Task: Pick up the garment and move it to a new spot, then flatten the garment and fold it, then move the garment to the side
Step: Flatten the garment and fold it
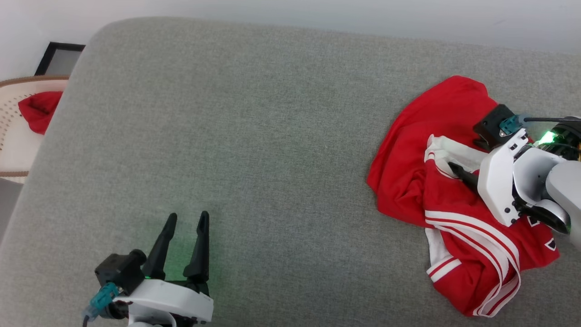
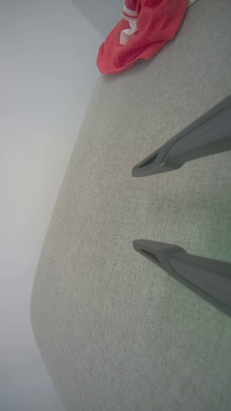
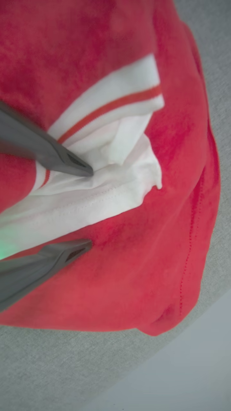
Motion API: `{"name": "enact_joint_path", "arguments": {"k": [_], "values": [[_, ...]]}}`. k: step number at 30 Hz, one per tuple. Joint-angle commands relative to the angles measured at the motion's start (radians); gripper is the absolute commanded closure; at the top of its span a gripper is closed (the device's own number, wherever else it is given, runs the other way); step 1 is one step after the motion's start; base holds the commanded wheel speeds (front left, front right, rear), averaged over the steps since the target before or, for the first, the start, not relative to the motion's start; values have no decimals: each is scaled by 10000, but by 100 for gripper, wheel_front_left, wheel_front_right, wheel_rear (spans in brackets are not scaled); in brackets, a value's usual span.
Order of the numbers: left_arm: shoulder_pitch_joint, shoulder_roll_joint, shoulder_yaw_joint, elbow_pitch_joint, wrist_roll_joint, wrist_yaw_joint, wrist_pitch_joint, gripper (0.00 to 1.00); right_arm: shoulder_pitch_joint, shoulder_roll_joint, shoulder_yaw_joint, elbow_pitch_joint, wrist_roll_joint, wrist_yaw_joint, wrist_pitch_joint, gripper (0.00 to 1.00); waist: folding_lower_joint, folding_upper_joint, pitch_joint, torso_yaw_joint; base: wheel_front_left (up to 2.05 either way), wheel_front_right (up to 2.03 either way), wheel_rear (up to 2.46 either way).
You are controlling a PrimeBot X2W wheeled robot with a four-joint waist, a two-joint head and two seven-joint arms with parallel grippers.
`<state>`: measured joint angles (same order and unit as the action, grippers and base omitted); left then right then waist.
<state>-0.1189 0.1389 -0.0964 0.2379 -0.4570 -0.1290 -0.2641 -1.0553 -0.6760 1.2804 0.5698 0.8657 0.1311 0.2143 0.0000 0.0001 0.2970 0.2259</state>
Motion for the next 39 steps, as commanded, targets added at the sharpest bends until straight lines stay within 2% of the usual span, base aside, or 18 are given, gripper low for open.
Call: {"name": "enact_joint_path", "arguments": {"k": [1,7,23,24,25,28,29,30,39], "values": [[-95,-26,-6,3,-45,-30,-1,0,-51,84,24,77,6,-6,15,0,0,-1,17,14,0,0,0],[-62,-30,29,34,-51,-30,-1,0,182,190,29,-74,-52,-6,150,0,0,-1,-40,10,0,0,0],[-77,-3,-51,-98,-181,-30,-1,0,218,-34,37,-391,69,-6,435,0,0,-1,41,98,0,0,0],[-78,1,-54,-103,-196,-30,-1,0,202,-30,42,-380,67,-6,426,6,0,-1,59,102,0,0,0],[-80,-1,-57,-104,-215,-30,-1,0,190,-23,44,-365,58,-6,420,40,0,-1,67,104,0,0,0],[-79,-3,-61,-80,-241,-30,-1,0,182,4,44,-362,15,-8,389,87,0,-1,63,104,0,0,0],[-76,-1,-66,-74,-252,-30,-1,0,184,6,42,-368,-4,-8,383,95,0,-1,53,101,0,0,0],[-70,3,-71,-69,-259,-30,-1,0,182,3,42,-375,-14,-8,381,100,0,-1,42,98,0,0,0],[55,31,-34,-116,-260,-30,-1,0,88,-64,25,-429,42,-8,147,100,0,-1,-69,-34,0,0,0]]}}
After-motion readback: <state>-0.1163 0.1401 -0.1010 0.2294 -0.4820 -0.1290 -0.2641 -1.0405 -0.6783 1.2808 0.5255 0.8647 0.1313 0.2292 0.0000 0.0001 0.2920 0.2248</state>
